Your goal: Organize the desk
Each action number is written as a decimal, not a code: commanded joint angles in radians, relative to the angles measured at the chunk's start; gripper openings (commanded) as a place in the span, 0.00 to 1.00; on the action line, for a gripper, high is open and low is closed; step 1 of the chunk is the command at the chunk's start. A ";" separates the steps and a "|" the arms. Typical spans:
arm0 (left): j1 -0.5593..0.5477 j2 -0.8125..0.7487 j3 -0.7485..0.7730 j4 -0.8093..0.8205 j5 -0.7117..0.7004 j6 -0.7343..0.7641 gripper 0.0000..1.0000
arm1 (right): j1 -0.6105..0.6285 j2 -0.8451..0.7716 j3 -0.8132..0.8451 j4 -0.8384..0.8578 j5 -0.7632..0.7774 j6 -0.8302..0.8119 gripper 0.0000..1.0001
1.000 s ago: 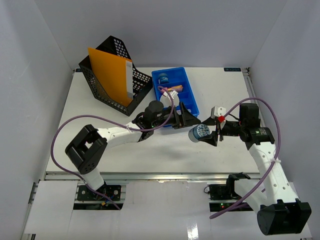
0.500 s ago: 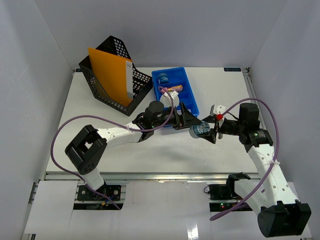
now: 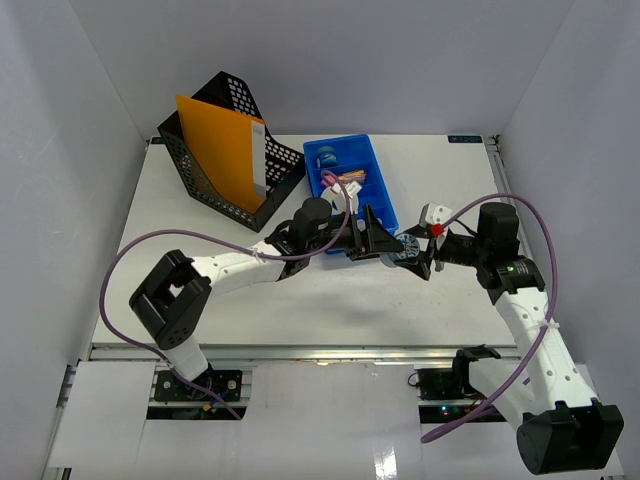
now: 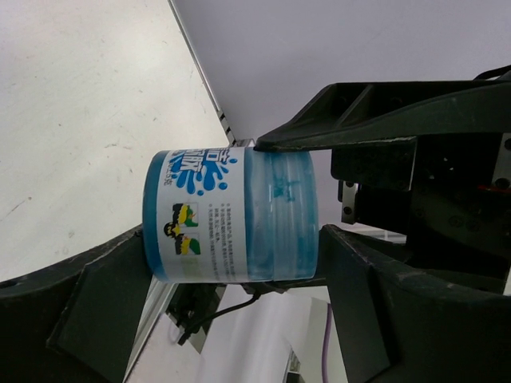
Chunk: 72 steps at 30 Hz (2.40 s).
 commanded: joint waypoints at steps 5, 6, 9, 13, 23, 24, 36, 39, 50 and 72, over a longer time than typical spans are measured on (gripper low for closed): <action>-0.005 -0.006 0.060 -0.001 0.060 -0.014 0.71 | 0.036 -0.012 -0.007 0.085 0.004 0.015 0.15; -0.005 -0.005 0.060 0.008 0.070 -0.017 0.66 | 0.036 -0.014 -0.012 0.086 0.008 0.015 0.20; -0.004 -0.004 0.053 0.019 0.078 -0.022 0.49 | 0.038 -0.015 -0.023 0.089 0.010 0.014 0.32; -0.001 -0.026 0.043 0.012 0.068 0.004 0.22 | 0.038 -0.020 -0.030 0.094 0.017 0.033 0.77; 0.045 -0.154 -0.052 -0.056 0.040 0.140 0.00 | 0.035 -0.045 0.026 0.004 -0.035 0.111 0.90; 0.051 -0.170 -0.063 -0.065 0.033 0.157 0.00 | 0.033 -0.047 0.031 0.003 -0.046 0.133 0.90; 0.109 -0.413 -0.302 0.046 0.176 0.348 0.00 | 0.020 0.084 0.151 0.015 -0.377 0.399 0.90; 0.112 -0.474 -0.363 0.091 0.256 0.439 0.00 | 0.020 0.136 0.151 0.091 -0.501 0.515 0.90; 0.112 -0.514 -0.341 0.113 0.458 0.739 0.00 | 0.167 0.122 0.082 0.343 -0.352 0.735 0.90; 0.112 -0.380 -0.212 0.132 0.475 0.753 0.00 | 0.262 0.080 0.057 0.216 -0.126 0.680 0.90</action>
